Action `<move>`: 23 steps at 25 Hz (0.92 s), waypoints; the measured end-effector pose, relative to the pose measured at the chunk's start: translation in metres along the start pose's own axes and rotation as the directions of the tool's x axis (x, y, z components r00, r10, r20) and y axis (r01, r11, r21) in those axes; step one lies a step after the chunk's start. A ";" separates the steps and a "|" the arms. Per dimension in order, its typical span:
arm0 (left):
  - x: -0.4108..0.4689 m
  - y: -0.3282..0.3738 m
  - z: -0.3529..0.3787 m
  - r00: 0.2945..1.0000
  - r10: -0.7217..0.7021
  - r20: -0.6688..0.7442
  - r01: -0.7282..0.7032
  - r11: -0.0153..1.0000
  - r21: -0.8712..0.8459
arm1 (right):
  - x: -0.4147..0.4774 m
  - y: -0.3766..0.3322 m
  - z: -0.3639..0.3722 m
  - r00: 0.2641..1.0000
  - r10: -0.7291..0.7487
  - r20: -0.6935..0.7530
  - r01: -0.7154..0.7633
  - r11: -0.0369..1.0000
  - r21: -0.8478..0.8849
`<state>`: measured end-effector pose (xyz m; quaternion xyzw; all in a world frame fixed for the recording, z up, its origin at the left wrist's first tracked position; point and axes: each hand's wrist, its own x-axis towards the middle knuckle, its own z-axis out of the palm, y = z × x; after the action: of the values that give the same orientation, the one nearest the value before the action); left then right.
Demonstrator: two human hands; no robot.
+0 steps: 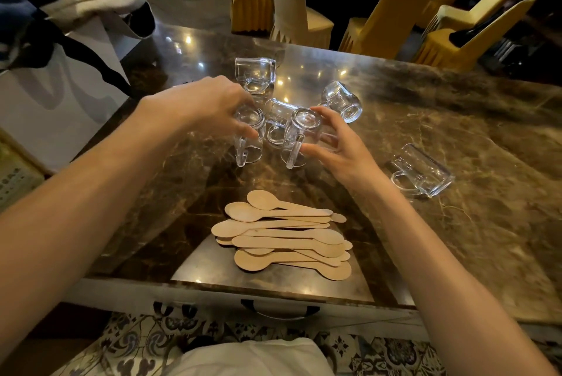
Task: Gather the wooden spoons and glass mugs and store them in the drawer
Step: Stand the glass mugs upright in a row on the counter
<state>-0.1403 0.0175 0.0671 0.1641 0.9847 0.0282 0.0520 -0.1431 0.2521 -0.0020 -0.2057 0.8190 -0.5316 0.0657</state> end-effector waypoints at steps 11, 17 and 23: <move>0.011 0.010 0.002 0.998 -0.060 -0.028 0.061 0.996 0.060 | 0.013 0.009 0.008 1.000 0.008 0.025 -0.007 0.998 -0.056; 0.011 0.011 0.001 0.999 -0.039 -0.032 0.041 0.998 0.050 | 0.016 0.010 0.007 1.000 0.006 0.024 -0.003 0.997 -0.083; 0.010 0.005 0.006 0.999 -0.027 -0.039 0.027 1.000 -0.004 | 0.018 0.011 0.006 0.999 0.014 0.046 -0.010 0.995 -0.095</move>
<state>-0.1470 0.0255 0.0606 0.1500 0.9876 0.0325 0.0334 -0.1607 0.2435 -0.0120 -0.2160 0.8427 -0.4870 0.0780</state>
